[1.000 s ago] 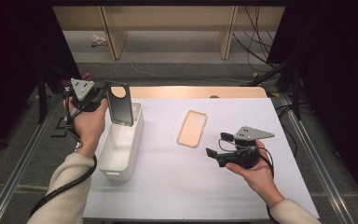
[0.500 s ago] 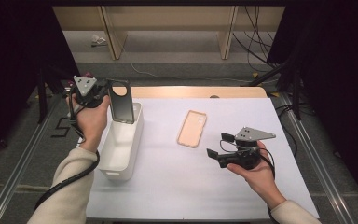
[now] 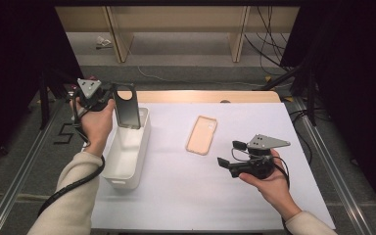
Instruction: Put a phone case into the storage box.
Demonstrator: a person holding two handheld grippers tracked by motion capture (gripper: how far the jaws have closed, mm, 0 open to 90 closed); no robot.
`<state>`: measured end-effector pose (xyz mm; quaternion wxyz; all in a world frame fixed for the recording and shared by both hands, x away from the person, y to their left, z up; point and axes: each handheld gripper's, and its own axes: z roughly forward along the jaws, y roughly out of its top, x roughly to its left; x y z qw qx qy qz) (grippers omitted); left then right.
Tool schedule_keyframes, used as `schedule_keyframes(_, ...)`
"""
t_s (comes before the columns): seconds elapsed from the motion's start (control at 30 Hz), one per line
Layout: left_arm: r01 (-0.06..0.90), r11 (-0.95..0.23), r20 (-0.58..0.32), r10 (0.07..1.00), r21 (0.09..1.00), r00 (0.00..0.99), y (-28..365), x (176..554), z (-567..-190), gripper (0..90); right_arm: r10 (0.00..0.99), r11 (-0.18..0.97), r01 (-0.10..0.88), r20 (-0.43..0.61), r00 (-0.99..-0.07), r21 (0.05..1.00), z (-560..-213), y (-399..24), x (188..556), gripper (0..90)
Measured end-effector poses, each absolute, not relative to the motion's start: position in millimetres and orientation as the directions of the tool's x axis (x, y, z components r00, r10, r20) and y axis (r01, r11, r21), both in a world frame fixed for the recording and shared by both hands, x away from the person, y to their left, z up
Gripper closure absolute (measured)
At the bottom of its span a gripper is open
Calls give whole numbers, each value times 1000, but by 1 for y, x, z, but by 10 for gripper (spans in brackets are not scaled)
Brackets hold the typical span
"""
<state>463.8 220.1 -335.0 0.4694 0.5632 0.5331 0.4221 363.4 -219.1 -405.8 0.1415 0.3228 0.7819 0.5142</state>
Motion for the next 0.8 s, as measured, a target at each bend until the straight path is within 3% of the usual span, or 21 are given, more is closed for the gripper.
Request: schedule_keyframes(0.8, 223, 20, -34, 998, 975, 58, 221, 471, -337, 886, 648, 261, 362, 115, -753, 895, -405, -220, 363, 160)
